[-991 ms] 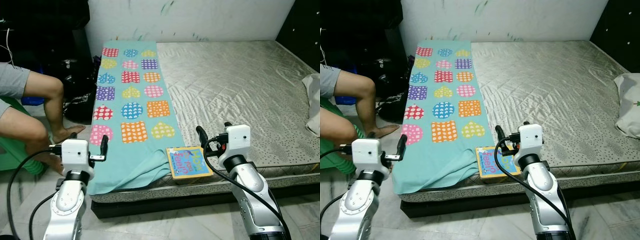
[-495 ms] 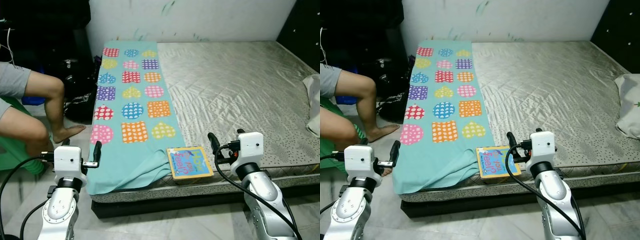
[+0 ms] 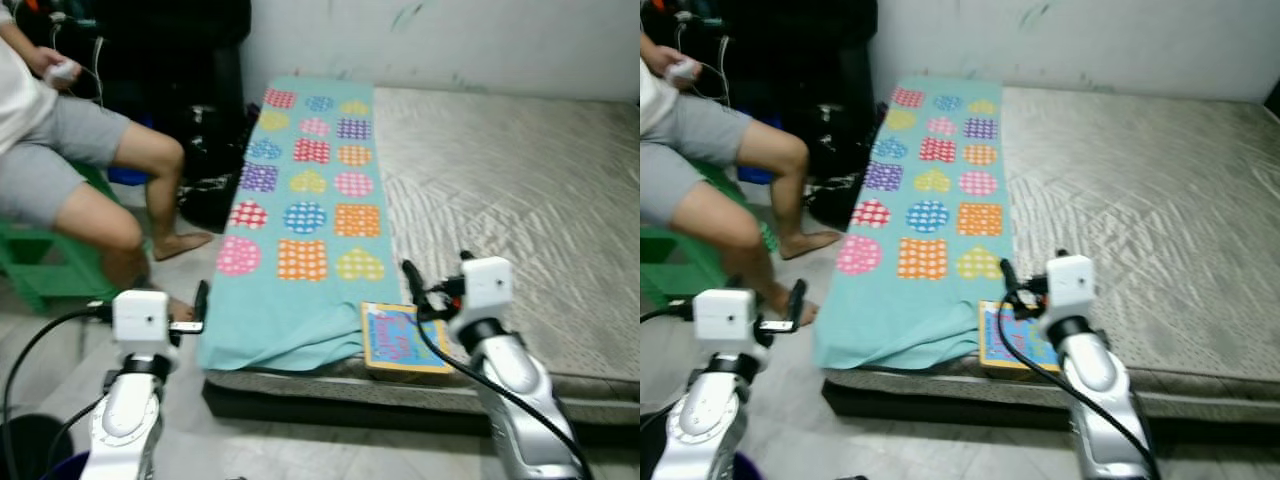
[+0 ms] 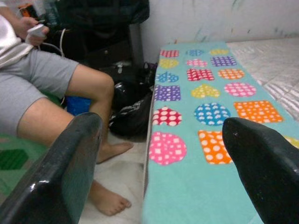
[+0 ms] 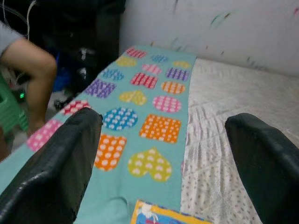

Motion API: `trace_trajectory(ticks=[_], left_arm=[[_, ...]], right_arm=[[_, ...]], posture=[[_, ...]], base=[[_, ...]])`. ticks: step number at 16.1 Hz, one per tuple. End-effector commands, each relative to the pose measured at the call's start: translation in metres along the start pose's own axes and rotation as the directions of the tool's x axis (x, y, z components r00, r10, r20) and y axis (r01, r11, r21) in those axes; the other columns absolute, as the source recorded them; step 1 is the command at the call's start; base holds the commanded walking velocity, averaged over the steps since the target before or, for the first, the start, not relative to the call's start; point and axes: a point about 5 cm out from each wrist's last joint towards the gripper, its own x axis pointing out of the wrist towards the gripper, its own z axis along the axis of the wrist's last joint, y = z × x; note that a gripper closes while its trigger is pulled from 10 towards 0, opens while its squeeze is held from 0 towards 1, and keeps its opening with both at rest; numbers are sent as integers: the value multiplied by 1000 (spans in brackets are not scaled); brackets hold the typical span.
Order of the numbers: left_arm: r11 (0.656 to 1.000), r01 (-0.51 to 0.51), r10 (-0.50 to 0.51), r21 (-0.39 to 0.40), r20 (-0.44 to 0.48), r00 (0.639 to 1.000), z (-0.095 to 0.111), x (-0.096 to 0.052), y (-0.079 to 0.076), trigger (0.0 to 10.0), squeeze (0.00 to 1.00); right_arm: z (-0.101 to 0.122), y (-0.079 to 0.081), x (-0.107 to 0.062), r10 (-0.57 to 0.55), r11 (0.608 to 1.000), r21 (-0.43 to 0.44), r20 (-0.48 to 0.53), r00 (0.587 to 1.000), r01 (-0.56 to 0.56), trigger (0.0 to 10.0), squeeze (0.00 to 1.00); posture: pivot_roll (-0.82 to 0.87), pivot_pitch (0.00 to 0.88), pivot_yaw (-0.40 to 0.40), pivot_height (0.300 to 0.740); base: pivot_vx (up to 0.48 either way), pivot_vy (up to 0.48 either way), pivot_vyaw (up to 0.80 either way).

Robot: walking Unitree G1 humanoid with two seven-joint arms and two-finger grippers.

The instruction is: Clean up the room

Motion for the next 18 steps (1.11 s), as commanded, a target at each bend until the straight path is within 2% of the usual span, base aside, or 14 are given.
trace_trajectory(ticks=[1, 10, 18], left_arm=[[1000, 27, -26, -11, 28, 999, 6, 2, -6, 10000, 0], [998, 52, -51, -21, 46, 998, 8, 4, -11, 10000, 0], [997, 69, -67, -21, 56, 996, 10, 5, -14, 10000, 0]], right_arm=[[-1, -7, -4, -22, 1000, -5, -11, 1000, 22, 10000, 0], [1, -1, 0, 4, 1000, -9, 1, 1000, -4, 10000, 0], [3, 1, 4, 14, 1000, -6, 11, 1000, -14, 10000, 0]], posture=[[-62, 81, -66, 740], [-62, 76, -68, 740], [-61, 68, -71, 740]], base=[[0, 0, 0], [0, 0, 0], [296, 0, 0]])
